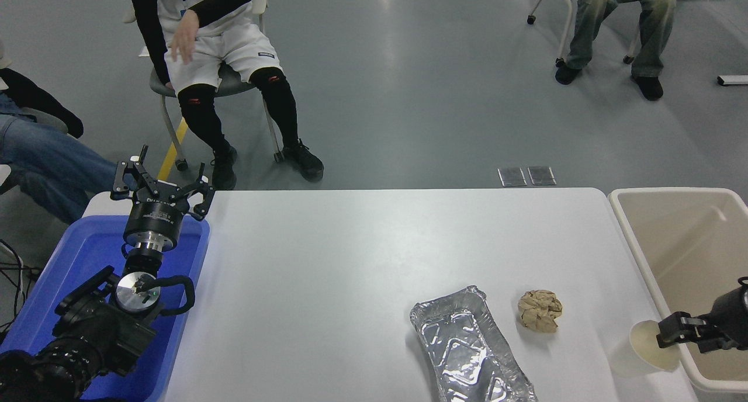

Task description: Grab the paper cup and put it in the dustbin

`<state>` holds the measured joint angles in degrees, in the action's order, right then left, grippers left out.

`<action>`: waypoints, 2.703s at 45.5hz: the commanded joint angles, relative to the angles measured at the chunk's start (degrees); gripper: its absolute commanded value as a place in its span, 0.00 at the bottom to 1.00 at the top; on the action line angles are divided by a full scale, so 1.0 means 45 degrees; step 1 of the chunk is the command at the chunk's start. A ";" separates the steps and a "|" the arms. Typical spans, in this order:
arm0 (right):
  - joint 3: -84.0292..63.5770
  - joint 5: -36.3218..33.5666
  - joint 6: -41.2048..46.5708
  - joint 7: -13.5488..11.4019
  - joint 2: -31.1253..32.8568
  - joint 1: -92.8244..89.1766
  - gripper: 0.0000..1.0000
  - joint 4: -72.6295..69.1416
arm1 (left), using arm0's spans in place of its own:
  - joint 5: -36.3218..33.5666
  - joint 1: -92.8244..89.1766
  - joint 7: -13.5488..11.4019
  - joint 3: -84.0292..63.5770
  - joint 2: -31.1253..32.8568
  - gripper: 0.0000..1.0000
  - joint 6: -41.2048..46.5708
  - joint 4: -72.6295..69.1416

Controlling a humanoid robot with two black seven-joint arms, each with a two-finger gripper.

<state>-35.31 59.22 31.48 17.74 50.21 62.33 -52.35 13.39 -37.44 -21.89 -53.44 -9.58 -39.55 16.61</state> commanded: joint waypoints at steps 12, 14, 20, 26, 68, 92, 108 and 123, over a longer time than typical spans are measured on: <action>-0.0200 -0.0854 0.0427 0.0004 0.0306 0.0115 0.00 -0.0652 | -0.0007 0.0000 0.0001 0.0000 0.0000 0.99 0.0000 0.0001; -0.0199 -0.1011 0.0427 0.0004 0.0345 0.0173 0.00 -0.0652 | -0.0007 0.0000 0.0001 0.0000 0.0000 0.99 0.0000 0.0001; -0.0199 -0.1050 0.0816 0.0004 0.0482 0.0777 0.00 -0.0730 | -0.0007 0.0000 0.0001 0.0000 0.0019 0.99 0.0000 0.0001; -0.0199 -0.1070 0.1676 0.0004 0.0501 0.1578 0.00 -0.0730 | -0.0007 0.0000 0.0001 0.0000 0.0000 0.99 0.0000 0.0001; -0.5062 -0.1070 0.3005 -0.0836 -0.1783 1.2241 0.00 -0.2331 | 0.0013 0.0000 0.0001 0.0000 0.0000 0.99 -0.0019 0.0001; -0.5863 -0.1089 0.3005 -0.0856 -0.2428 1.4587 0.00 -0.2918 | -0.0007 0.0000 0.0001 0.0000 0.0000 0.99 -0.0019 0.0001; -0.6507 -0.1109 0.3005 -0.0875 -0.2311 1.4451 0.00 -0.2723 | -0.0007 0.0000 0.0001 0.0000 0.0000 0.99 -0.0019 0.0001; -0.6664 -0.0992 0.3005 -0.0875 -0.0672 1.3612 0.00 -0.1143 | -0.0007 0.0000 0.0001 0.0000 0.0000 0.99 -0.0019 0.0001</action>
<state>-64.61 54.32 45.00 13.77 42.86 125.89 -62.51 13.36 -37.43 -21.88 -53.44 -9.58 -39.64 16.61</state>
